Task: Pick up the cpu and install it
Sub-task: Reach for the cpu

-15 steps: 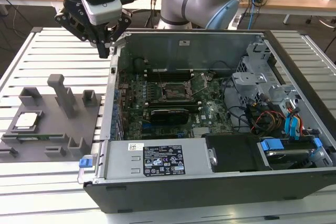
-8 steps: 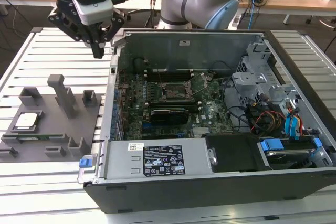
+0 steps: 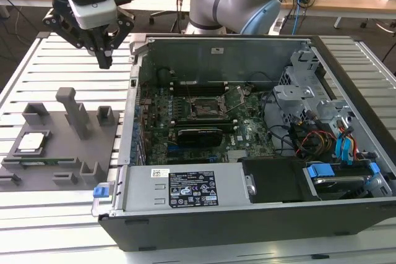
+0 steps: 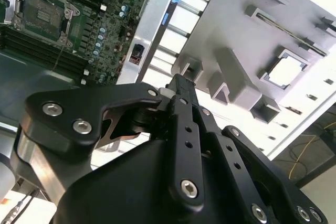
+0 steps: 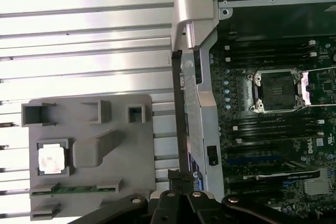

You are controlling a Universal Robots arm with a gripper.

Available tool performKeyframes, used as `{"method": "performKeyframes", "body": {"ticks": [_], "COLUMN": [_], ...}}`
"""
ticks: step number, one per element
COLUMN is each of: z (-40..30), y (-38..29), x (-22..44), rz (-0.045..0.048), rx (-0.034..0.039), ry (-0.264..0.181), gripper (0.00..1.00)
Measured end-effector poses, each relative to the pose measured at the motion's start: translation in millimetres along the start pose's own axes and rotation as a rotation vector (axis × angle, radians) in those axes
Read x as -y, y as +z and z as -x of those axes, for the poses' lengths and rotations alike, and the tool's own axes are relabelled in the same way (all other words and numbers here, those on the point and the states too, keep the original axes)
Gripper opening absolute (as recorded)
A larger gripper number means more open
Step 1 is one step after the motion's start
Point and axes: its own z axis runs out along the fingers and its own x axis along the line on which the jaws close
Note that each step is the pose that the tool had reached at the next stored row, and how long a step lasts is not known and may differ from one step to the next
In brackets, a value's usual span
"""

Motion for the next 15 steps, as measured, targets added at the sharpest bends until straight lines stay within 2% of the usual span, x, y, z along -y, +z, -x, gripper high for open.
{"method": "performKeyframes", "body": {"ticks": [9, 11, 15], "z": [-12.1, -17.6, -23.0], "y": [-0.3, -0.5, -0.6], "x": [0.9, 1.3, 1.7], "rz": [0.0001, 0.0001, 0.0001], "rx": [-0.0001, -0.0001, -0.0001], "ry": [0.000, 0.000, 0.000], "gripper": [0.11, 0.11, 0.11]}}
